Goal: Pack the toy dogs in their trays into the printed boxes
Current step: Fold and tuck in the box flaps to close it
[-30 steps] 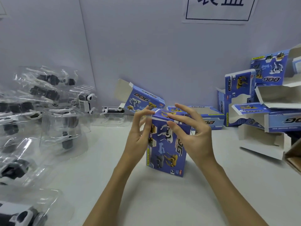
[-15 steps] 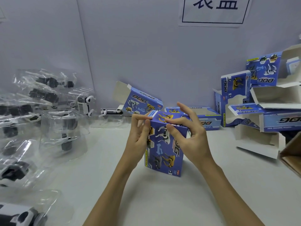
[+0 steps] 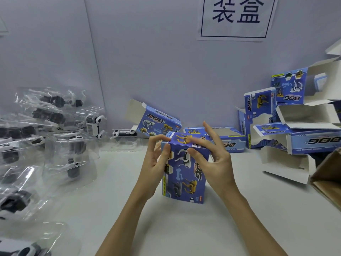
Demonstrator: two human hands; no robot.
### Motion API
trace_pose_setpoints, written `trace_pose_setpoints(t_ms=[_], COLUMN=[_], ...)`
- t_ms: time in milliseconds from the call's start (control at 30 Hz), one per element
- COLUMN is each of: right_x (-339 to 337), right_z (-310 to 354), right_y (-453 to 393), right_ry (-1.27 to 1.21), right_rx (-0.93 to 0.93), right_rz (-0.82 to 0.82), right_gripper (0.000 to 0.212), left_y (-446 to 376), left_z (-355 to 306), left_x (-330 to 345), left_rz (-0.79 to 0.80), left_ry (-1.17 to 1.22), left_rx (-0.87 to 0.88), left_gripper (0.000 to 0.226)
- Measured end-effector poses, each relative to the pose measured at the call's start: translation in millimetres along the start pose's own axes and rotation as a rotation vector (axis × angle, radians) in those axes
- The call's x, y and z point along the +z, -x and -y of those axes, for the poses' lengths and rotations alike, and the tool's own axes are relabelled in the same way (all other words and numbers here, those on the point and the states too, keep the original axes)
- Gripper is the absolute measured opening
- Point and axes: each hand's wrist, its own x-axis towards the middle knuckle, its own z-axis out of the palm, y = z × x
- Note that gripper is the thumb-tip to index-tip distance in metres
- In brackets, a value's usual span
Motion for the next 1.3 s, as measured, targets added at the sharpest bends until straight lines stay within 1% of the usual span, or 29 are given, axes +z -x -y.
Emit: trace_pose_setpoints(t_ms=[67, 100, 133, 200, 233, 267, 300, 333, 400, 467, 500, 533, 567, 600, 633, 667, 700, 733, 767, 800, 833, 867, 933, 1000, 1067, 1133, 1167, 1200, 1300], right_x=[-1.1, -0.9, 0.1, 2.7, 4.2, 5.8, 6.4, 5.7, 3.2, -0.3, -3.1, -6.2, -10.3, -14.9, -18.9, -21.9, -24.9, -27.0, -27.2, -26.2, -23.1, -18.9, -10.3, -4.1, -0.6, -0.1, -0.8, -1.7, 0.4], right_z=[-6.0, -8.7, -10.8, -11.6, -10.7, -9.9, -9.1, -8.1, -6.8, -12.0, -15.7, -18.4, -22.0, -25.6, -28.0, -29.2, -30.9, -32.1, -32.4, -31.0, -29.0, -27.9, -28.0, -25.7, -23.4, -21.5, -22.4, -24.2, -30.0], right_y=[1.1, 2.0, 3.3, 4.3, 3.5, 2.5, 1.9, 1.6, 1.5, 1.1, 0.4, -0.4, -2.1, -4.4, -5.7, -6.9, -7.2, -6.8, -6.4, -6.1, -5.5, -3.9, 0.0, 3.7, 5.8, 5.5, 5.4, 5.6, 8.5], right_ry=[0.046, 0.035, 0.013, -0.017, -0.074, -0.195, -0.353, -0.485, -0.616, -0.640, -0.641, -0.641, -0.646, -0.668, -0.706, -0.745, -0.773, -0.788, -0.798, -0.807, -0.794, -0.734, -0.534, -0.424, -0.408, -0.481, -0.546, -0.593, -0.596], right_rx=[0.032, 0.081, 0.153, 0.340, 0.457, 0.592, 0.723, 0.815, 0.880, 0.917, 0.938, 0.953, 0.960, 0.962, 0.962, 0.952, 0.933, 0.907, 0.874, 0.835, 0.787, 0.732, 0.597, 0.501, 0.466, 0.527, 0.579, 0.622, 0.672], right_rz=[-0.005, -0.039, -0.097, -0.197, -0.188, -0.141, -0.083, -0.030, 0.017, -0.026, -0.056, -0.081, -0.108, -0.139, -0.155, -0.144, -0.124, -0.115, -0.108, -0.088, -0.063, -0.048, -0.063, -0.117, -0.106, -0.092, -0.084, -0.072, -0.027], right_gripper=[0.059, 0.067, 0.071, 0.065, 0.061, 0.062, 0.067, 0.071, 0.070, 0.063, 0.056, 0.046, 0.035, 0.024, 0.017, 0.014, 0.017, 0.027, 0.038, 0.046, 0.049, 0.048, 0.042, 0.034, 0.025, 0.020, 0.025, 0.034, 0.057], left_y=[-0.1, -0.7, -1.4, -2.3, -2.2, -1.5, -0.3, 0.9, 3.6, 5.5, 6.7, 8.0, 9.6, 10.0, 9.5, 7.1, 3.9, 0.5, -2.0, -4.1, -5.4, -6.2, -6.2, -5.4, -4.3, -4.0, -3.8, -3.4, -3.5], left_z=[0.7, 1.1, 2.3, 5.8, 7.9, 10.7, 13.8, 17.0, 22.9, 27.1, 27.0, 25.4, 22.5, 20.1, 18.1, 17.6, 16.8, 14.5, 10.3, 8.6, 8.2, 7.6, 7.5, 8.6, 11.0, 14.5, 15.9, 17.2, 20.6], left_x=[1.9, 2.2, 1.8, 0.5, 0.2, 0.6, 2.1, 4.1, 8.6, 10.6, 12.2, 13.9, 15.7, 16.3, 15.4, 12.4, 8.0, 2.3, -3.0, -8.1, -13.0, -16.3, -17.5, -13.6, -10.4, -9.5, -9.5, -9.2, -11.2], left_rz=[-0.076, -0.119, -0.152, -0.159, -0.131, -0.087, -0.033, 0.026, 0.140, 0.243, 0.277, 0.288, 0.262, 0.183, 0.052, -0.104, -0.247, -0.335, -0.356, -0.323, -0.260, -0.205, -0.174, -0.206, -0.210, -0.216, -0.225, -0.234, -0.264], left_ry=[-0.079, -0.124, -0.180, -0.364, -0.478, -0.574, -0.658, -0.749, -0.931, -0.995, -0.972, -0.901, -0.808, -0.727, -0.679, -0.654, -0.619, -0.548, -0.415, -0.246, -0.092, 0.001, 0.041, 0.051, 0.099, 0.120, 0.125, 0.123, 0.102], left_rx=[0.060, 0.112, 0.175, 0.328, 0.399, 0.446, 0.476, 0.514, 0.622, 0.688, 0.663, 0.598, 0.522, 0.467, 0.429, 0.378, 0.282, 0.135, -0.039, -0.192, -0.301, -0.353, -0.341, -0.310, -0.283, -0.242, -0.229, -0.222, -0.220], left_gripper=[0.028, 0.030, 0.036, 0.060, 0.073, 0.083, 0.089, 0.092, 0.087, 0.081, 0.081, 0.081, 0.077, 0.069, 0.059, 0.052, 0.049, 0.048, 0.048, 0.047, 0.045, 0.045, 0.048, 0.053, 0.053, 0.047, 0.046, 0.047, 0.048])
